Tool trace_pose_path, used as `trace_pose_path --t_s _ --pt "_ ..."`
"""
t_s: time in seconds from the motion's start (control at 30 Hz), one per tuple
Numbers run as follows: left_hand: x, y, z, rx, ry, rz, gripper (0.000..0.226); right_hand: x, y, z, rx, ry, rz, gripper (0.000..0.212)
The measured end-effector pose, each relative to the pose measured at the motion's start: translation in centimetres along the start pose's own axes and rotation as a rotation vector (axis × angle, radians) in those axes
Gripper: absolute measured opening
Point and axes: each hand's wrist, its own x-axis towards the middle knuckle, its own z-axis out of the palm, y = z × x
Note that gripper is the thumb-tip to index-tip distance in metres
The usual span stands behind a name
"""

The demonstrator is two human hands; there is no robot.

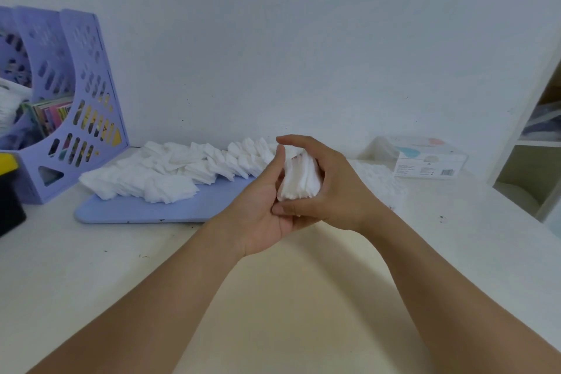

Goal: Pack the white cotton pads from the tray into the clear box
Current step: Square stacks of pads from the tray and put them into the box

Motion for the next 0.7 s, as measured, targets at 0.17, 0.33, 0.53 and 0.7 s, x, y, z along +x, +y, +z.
trace_pose_path --t_s 0.17,0.33,0.53,0.7 --pt "0.1 -0.1 -0.2 -0.006 -0.082 0.040 0.031 0.0 0.1 0.0 -0.004 -0.026 -0.009 0.096" --pt "0.4 -0.8 -0.8 0.212 -0.119 0.038 0.035 -0.3 0.5 0.1 -0.081 -0.164 0.074 0.096" --pt "0.7 0.0 -1.8 0.239 -0.215 -0.031 0.052 -0.1 -0.3 -2.4 0.258 -0.211 0.329 0.064" --pt "0.5 0.2 -1.5 0.244 -0.176 -0.019 0.053 -0.4 -0.6 -2.5 0.279 -0.212 0.244 0.048"
